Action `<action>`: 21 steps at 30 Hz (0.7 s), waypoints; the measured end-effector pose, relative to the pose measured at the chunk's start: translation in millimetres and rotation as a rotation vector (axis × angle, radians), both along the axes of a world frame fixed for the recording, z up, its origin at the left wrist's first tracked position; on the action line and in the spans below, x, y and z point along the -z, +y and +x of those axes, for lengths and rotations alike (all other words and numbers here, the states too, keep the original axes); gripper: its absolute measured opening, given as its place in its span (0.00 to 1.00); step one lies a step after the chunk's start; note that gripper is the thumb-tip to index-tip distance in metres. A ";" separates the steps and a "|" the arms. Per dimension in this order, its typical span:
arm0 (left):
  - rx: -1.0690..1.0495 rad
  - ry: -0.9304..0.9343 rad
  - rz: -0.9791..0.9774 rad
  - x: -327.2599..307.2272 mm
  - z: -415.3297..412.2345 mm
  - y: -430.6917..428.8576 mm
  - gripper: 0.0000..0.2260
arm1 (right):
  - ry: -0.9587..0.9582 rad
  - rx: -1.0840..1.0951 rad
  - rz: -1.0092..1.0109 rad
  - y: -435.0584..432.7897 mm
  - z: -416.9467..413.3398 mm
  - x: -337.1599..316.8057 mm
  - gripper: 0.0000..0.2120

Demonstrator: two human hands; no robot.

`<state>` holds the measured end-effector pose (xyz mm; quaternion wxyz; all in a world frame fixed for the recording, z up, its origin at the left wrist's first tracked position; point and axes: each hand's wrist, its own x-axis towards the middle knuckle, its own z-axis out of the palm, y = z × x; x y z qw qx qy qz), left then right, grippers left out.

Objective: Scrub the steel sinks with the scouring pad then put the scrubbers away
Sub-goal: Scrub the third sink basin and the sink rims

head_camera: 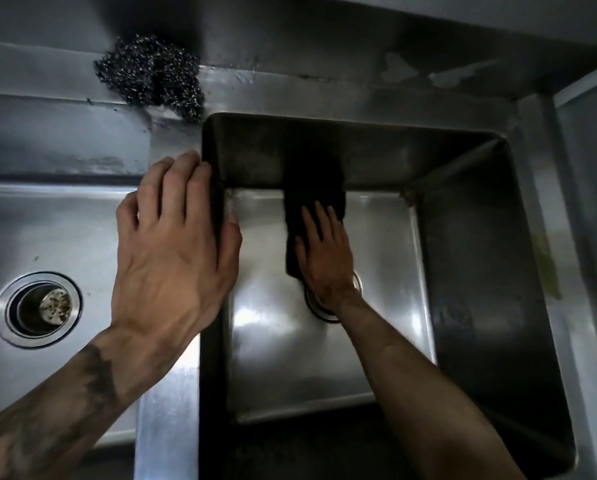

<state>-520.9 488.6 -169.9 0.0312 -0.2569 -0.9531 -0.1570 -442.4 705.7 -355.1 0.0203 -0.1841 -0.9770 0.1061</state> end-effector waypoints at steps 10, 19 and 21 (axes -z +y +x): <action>-0.001 0.002 -0.012 -0.9 -1.0 0.6 0.26 | -0.091 0.207 0.070 131.1 65.3 1.3 0.28; 0.005 -0.020 -0.005 -1.9 -1.7 -1.3 0.27 | -0.157 0.219 -0.013 43.9 149.2 -7.6 0.28; 0.011 -0.017 -0.003 -1.1 -2.0 -1.5 0.26 | -0.166 0.210 -0.036 38.8 160.8 -8.2 0.29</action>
